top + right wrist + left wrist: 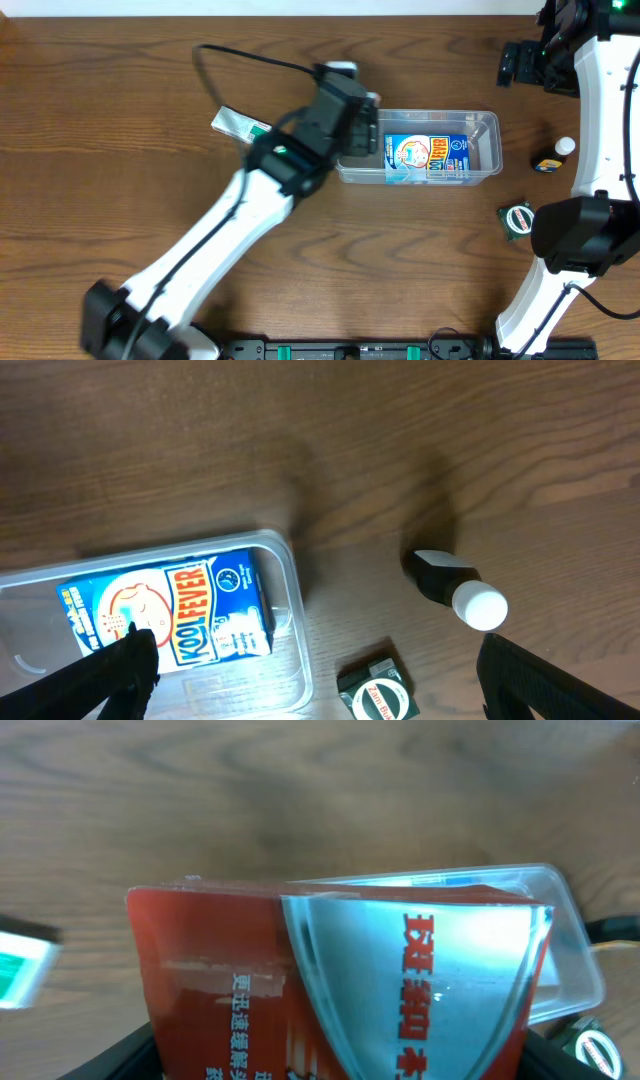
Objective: Pack container
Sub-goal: 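Carry the red box with the left gripper into the container and release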
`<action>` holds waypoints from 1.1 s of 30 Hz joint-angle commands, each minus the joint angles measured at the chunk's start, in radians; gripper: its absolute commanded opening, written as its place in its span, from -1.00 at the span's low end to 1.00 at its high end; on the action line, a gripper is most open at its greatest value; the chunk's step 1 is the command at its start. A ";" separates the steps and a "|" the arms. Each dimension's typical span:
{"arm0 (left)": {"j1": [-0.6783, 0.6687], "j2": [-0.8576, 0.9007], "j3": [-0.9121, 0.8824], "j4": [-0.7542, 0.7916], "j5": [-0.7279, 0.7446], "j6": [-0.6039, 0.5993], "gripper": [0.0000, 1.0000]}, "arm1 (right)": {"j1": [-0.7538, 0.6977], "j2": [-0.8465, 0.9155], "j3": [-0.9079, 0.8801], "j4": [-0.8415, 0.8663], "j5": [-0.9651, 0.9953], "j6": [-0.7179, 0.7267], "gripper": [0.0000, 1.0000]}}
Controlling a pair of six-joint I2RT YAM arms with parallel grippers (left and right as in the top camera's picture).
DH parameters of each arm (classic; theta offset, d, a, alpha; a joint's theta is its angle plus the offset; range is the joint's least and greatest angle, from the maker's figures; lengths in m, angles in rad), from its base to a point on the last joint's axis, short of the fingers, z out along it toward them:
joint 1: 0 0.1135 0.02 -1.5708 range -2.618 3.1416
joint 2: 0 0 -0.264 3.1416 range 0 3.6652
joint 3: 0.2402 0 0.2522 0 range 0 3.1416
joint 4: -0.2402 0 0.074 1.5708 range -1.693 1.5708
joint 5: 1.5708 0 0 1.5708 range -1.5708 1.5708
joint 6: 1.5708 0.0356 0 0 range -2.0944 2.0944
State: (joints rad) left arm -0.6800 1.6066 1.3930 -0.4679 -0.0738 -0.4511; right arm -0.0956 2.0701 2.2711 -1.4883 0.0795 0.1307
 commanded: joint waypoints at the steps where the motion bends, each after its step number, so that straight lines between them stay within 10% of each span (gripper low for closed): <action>1: -0.020 0.074 0.044 0.010 -0.001 -0.022 0.25 | -0.003 -0.003 0.010 0.000 0.006 0.019 0.99; 33: -0.071 0.343 0.073 0.063 -0.227 0.000 0.25 | -0.003 -0.003 0.010 0.000 0.006 0.019 0.98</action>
State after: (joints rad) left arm -0.7517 1.9331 1.4376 -0.4000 -0.2249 -0.4591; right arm -0.0956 2.0701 2.2711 -1.4879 0.0795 0.1310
